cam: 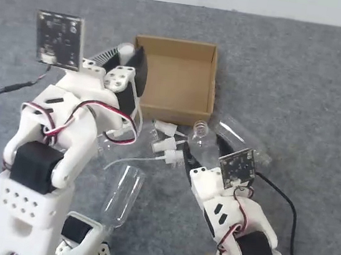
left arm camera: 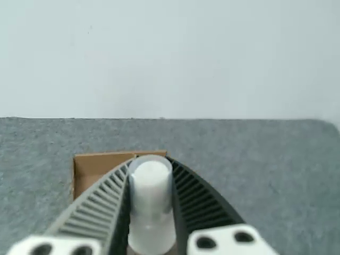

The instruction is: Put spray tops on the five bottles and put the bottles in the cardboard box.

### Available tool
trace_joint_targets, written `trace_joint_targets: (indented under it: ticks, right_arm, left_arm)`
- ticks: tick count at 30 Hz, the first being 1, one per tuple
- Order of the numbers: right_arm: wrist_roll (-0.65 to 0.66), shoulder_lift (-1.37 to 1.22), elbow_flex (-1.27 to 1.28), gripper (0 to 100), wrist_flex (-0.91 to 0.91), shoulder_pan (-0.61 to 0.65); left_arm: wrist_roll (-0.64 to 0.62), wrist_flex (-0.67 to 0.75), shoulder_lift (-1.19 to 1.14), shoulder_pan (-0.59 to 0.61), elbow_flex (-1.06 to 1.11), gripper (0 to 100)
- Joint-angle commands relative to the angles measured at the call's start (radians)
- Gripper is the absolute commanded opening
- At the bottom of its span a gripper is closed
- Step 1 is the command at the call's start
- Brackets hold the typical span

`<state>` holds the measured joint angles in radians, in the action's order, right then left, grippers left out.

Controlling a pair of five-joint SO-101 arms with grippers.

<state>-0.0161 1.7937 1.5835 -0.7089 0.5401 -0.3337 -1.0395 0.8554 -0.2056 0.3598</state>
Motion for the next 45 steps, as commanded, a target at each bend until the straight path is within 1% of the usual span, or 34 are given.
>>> trace_joint_targets:
  ticks: [1,9,13,21,26,32,41,45]
  right_arm:
    - [0.015,0.022,-0.02,7.6,0.028,0.03]
    - [0.015,0.022,-0.018,7.6,0.025,0.059]
    - [0.015,0.022,-0.018,7.6,0.019,0.061]
    - [0.015,0.022,0.005,7.6,0.027,0.062]
    - [0.015,0.022,0.009,7.6,0.05,0.062]
    - [0.017,0.022,0.014,7.6,0.053,0.122]
    - [0.017,0.022,0.015,7.6,0.054,0.124]
    - [0.017,0.022,0.015,7.6,0.056,0.122]
  left_arm:
    - [-0.066,0.064,0.032,-0.005,-0.051,1]
    - [-0.181,0.121,0.034,-0.005,-0.051,1]
    - [-0.189,0.157,0.034,-0.015,-0.05,1]
    - [-0.192,0.175,0.034,-0.118,-0.033,1]
    - [-0.259,0.276,0.035,-0.118,0.061,1]
    - [-0.261,0.354,0.035,-0.124,0.113,1]
    - [-0.261,0.351,0.035,-0.126,0.128,1]
    - [-0.256,0.353,0.092,-0.118,0.173,1]
